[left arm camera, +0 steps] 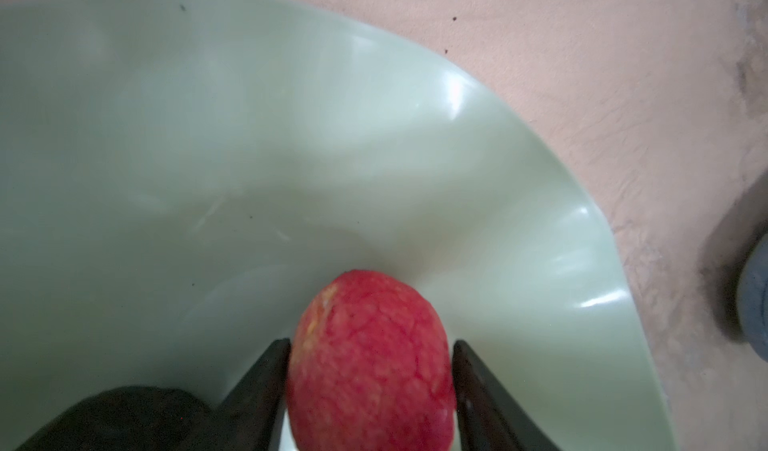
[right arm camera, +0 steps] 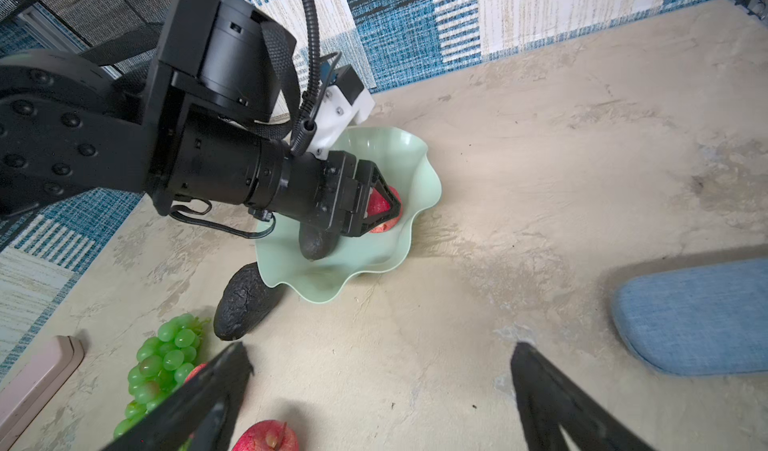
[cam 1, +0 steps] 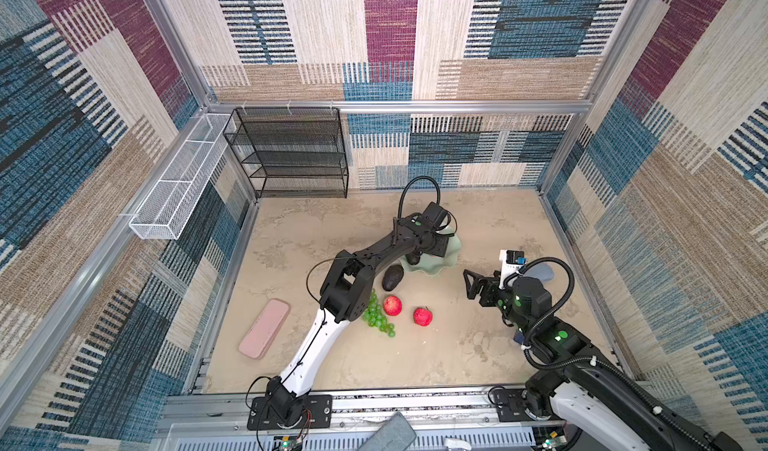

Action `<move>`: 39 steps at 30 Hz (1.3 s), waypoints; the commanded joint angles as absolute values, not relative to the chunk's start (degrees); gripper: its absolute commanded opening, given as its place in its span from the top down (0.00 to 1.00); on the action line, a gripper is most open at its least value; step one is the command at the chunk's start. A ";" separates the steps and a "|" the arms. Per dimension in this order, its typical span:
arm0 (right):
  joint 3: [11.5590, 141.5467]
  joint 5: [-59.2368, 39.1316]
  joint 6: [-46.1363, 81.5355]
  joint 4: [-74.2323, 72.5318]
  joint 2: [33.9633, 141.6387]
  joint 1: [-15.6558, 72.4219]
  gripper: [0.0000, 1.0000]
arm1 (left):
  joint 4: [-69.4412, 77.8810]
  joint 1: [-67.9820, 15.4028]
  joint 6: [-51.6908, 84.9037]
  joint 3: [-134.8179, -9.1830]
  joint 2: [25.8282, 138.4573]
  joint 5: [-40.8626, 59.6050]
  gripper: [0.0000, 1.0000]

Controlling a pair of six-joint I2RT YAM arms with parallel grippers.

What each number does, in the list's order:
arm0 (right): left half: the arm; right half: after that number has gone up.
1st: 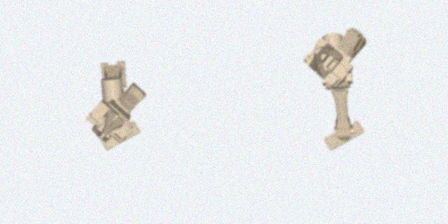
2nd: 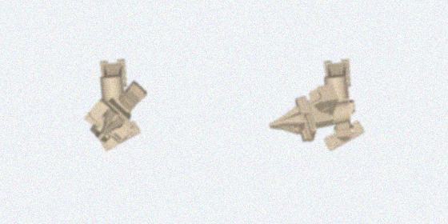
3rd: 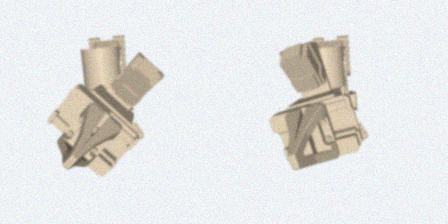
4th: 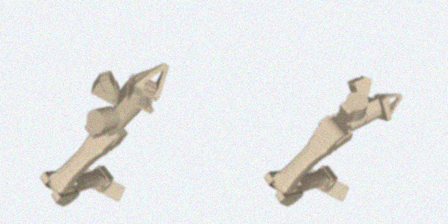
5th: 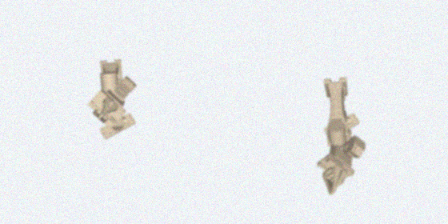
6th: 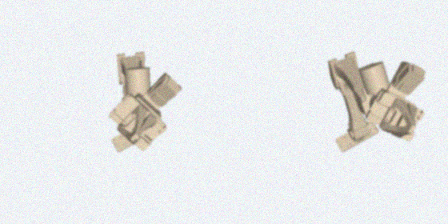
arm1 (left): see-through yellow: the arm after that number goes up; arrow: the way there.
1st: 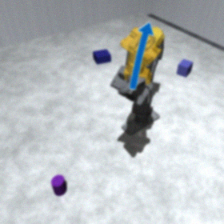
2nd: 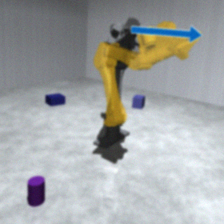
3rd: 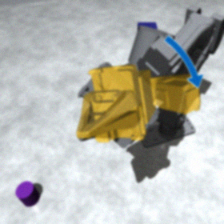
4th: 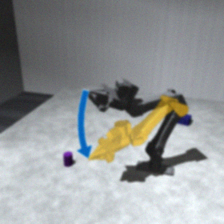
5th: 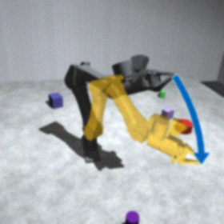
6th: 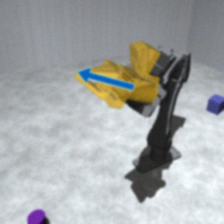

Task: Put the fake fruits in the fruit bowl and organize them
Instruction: 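Lift the apple with the left gripper and lower it into the bowl, then grasp the red apple beside the avocado with the right gripper while the left gripper withdraws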

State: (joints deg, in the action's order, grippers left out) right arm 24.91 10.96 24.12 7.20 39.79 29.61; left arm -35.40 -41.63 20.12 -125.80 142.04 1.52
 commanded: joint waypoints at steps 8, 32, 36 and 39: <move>27.29 8.54 22.59 8.25 43.42 29.71 0.03 | -34.86 -40.62 24.93 -126.65 134.75 0.54 0.34; 29.40 4.84 31.41 -1.16 71.29 48.90 0.14 | -11.14 -31.09 37.22 -34.00 49.97 -20.24 0.24; 29.47 4.32 32.88 -2.73 74.77 50.34 0.14 | -15.25 -30.85 38.13 -31.37 40.59 -23.99 0.20; 29.19 3.43 34.18 -4.54 76.79 50.95 0.17 | -16.13 -30.71 39.27 -28.82 34.61 -25.27 0.18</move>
State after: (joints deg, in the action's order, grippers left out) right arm 29.23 4.54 32.08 -0.60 75.64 50.57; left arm -13.67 -30.87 36.91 -30.39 37.87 -21.41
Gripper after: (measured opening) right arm 0.843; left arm 0.818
